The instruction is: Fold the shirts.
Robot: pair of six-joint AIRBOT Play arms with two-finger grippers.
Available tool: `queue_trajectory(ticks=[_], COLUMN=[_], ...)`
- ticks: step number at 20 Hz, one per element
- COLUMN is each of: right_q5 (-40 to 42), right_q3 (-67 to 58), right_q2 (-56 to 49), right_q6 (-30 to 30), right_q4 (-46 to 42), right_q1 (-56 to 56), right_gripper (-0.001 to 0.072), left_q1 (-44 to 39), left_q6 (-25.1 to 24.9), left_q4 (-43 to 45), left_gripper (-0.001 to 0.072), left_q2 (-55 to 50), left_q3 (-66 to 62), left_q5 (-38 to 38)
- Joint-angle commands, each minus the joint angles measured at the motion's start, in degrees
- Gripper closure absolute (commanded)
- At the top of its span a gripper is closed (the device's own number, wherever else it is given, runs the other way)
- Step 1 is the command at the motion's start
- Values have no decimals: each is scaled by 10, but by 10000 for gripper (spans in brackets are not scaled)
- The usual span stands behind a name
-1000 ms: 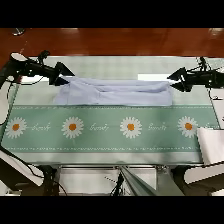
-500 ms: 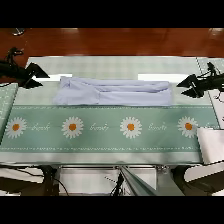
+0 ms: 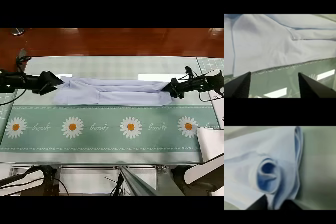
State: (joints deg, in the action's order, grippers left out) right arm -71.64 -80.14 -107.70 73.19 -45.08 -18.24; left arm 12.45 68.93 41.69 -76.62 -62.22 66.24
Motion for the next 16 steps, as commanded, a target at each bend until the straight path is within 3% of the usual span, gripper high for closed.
queue_trajectory(ticks=[1,2,6,7,9,16], right_q5=[-26,-37,-86,-91,-94,-106], right_q3=[-7,-7,13,33,78,239], right_q2=[15,37,182,232,337,646], right_q6=[0,0,0,1,13,81], right_q4=[27,20,-70,-84,-105,-109], right_q1=[15,11,5,8,13,13], right_gripper=[686,686,686,686,686,686], left_q1=[-37,-47,-141,-181,-256,-475], left_q6=[-13,-22,-44,-31,50,106], left_q4=[-53,-72,-85,-40,52,59], left_gripper=[490,686,686,687,687,687], left_q2=[-10,-15,-32,-48,-103,-272], left_q3=[14,14,6,-11,-76,-298], left_q5=[-15,-24,-61,-67,-67,-78])
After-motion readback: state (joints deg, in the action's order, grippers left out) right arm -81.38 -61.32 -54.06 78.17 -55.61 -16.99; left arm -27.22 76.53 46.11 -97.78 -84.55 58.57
